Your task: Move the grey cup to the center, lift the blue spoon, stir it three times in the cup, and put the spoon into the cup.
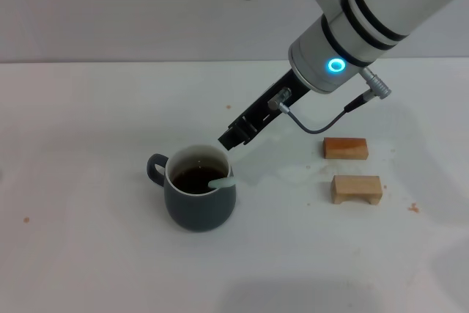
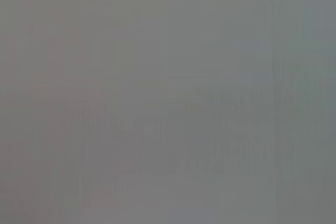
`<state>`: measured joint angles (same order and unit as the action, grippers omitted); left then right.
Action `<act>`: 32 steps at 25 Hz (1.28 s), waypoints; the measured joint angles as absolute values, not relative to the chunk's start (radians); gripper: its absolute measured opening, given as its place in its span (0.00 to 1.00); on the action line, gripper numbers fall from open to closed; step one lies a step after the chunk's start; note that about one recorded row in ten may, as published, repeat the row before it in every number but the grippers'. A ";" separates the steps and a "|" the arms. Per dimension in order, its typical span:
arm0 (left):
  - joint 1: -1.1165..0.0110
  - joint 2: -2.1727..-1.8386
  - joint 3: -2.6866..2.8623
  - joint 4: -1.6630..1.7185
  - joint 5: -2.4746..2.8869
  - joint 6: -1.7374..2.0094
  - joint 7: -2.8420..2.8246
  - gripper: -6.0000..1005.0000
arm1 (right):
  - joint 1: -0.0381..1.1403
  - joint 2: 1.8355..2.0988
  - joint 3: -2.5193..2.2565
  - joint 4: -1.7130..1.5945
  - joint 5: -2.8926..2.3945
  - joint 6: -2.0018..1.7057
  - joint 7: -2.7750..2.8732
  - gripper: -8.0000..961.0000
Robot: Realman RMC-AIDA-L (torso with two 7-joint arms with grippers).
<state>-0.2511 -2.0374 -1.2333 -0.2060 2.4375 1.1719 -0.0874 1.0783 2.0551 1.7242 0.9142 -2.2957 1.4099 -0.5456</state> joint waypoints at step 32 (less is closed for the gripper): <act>-0.253 -2.026 -1.234 -0.192 2.442 1.169 -0.087 0.01 | 0.967 2.070 1.602 1.091 -2.241 1.329 -0.338 0.24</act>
